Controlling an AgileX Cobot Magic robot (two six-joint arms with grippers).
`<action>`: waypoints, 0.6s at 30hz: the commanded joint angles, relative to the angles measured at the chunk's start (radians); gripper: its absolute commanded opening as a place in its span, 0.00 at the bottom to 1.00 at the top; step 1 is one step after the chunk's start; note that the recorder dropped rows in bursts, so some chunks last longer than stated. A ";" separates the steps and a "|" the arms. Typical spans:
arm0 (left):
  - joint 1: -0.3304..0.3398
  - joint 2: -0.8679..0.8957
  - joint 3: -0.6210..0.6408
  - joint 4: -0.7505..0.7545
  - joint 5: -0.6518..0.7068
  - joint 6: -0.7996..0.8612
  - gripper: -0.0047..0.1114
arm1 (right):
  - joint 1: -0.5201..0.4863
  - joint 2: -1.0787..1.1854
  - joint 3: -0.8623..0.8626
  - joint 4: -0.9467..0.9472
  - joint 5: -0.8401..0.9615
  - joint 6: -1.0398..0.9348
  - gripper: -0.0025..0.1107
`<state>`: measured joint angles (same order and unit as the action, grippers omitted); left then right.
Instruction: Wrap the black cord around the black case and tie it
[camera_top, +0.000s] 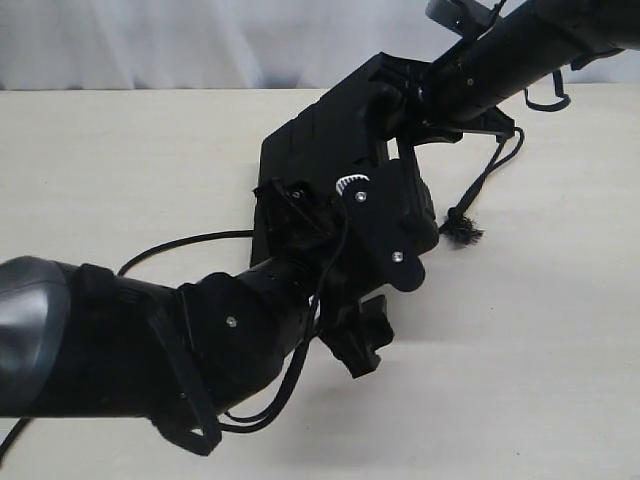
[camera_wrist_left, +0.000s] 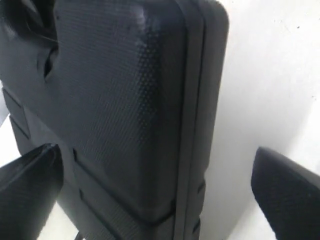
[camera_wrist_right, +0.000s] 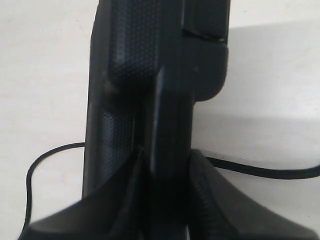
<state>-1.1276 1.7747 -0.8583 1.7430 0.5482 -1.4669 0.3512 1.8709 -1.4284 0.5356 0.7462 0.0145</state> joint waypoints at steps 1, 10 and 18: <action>0.035 0.056 -0.020 0.001 -0.012 -0.018 0.86 | 0.000 -0.024 -0.013 0.029 -0.032 -0.008 0.06; 0.069 0.159 -0.083 0.001 -0.010 -0.021 0.86 | 0.000 -0.024 -0.013 0.029 -0.034 -0.008 0.06; 0.120 0.184 -0.121 0.001 -0.007 -0.021 0.86 | 0.000 -0.024 -0.013 0.032 -0.012 -0.008 0.06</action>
<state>-1.0247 1.9521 -0.9724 1.7450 0.5484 -1.4771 0.3512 1.8709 -1.4284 0.5298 0.7309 0.0145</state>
